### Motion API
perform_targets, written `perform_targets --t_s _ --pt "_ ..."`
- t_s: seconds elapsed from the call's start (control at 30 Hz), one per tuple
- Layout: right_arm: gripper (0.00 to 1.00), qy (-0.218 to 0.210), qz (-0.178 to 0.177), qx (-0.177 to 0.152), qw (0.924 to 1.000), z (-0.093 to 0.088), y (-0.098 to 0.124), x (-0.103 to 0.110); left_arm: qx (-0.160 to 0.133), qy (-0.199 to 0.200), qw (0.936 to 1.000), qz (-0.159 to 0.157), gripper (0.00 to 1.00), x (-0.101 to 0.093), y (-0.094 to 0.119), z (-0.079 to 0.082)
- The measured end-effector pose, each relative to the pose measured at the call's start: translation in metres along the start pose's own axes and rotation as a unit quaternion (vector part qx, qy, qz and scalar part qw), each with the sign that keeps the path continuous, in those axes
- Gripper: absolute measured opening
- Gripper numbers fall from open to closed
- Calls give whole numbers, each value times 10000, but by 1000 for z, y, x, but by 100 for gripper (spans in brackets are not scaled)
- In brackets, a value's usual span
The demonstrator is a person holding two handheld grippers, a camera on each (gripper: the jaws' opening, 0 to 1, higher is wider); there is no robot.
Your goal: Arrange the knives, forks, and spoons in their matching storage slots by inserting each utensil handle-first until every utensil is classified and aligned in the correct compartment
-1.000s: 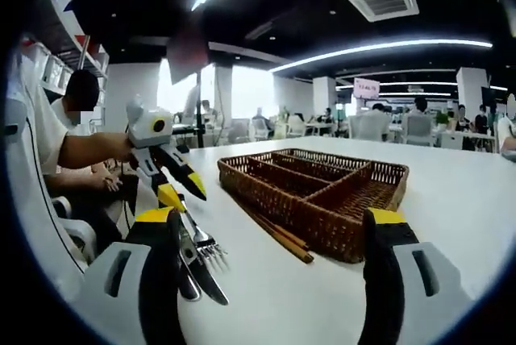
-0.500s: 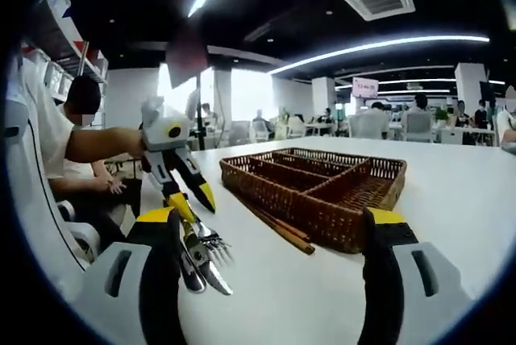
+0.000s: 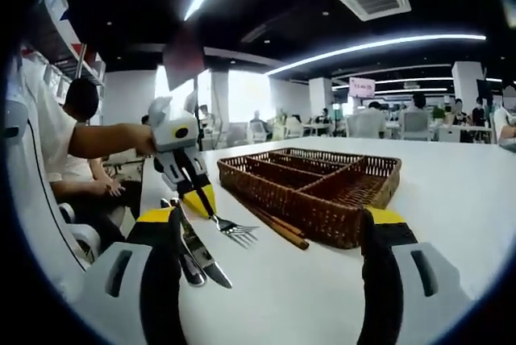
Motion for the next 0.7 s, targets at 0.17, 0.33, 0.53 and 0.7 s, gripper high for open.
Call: perform_targets --t_s 0.17,0.33,0.53,0.7 --pt "96 -33 6 -17 10000 0 0 -1 -70 -215 9997 -137 3 2 -3 2" --pt "96 -69 31 -10 10000 -3 -2 0 -177 -201 9996 -78 9 2 -4 3" --pt "96 -109 41 -6 9999 -7 -2 -1 -281 655 9972 -221 24 0 -5 4" --pt "95 -142 25 6 9999 -9 -3 -2 -250 442 9985 -220 19 -7 -5 6"
Point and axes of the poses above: the point that each gripper's makers call its tool centre point, and the gripper's own axes: y roughly backward along the fingers, x roughly to its left, z roughly out of its top, the point moved 2 cm from there along y, roughly backward along the fingers, and after that the axes turned 7 degrees about x, right-handed, at the moved point
